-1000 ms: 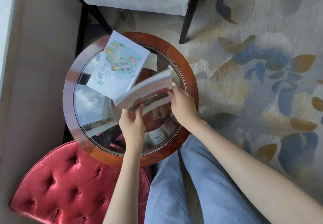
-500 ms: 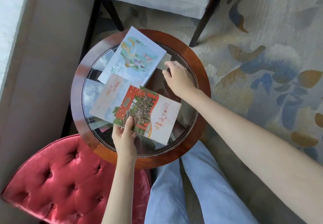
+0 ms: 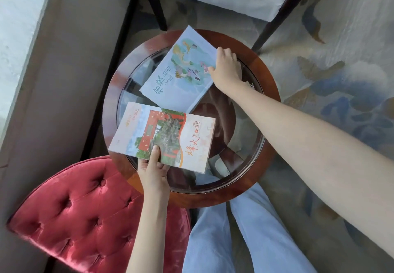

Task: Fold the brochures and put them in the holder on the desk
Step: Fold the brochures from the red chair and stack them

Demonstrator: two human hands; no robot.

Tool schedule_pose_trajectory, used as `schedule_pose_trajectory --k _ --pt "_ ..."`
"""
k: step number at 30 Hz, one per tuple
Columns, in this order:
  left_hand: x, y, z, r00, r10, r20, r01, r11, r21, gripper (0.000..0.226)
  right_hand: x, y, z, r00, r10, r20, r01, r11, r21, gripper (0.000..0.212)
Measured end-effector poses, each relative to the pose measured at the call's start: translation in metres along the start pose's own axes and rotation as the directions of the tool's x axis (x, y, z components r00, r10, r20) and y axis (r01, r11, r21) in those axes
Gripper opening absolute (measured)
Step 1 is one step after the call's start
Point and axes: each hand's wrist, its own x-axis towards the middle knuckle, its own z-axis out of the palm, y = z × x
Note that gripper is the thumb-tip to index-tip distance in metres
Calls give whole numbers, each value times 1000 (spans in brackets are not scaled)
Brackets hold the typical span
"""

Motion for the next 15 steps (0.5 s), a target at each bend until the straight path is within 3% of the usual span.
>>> schedule_pose_trajectory --k 8,15 --pt "2 -7 -3 998 -53 -33 53 999 -2 22 -41 -1 12 983 181 -37 -178 982 62 46" --pt "7 -8 -20 995 -75 -59 72 996 -59 15 -133 -11 43 939 341 51 -341 898 277 58"
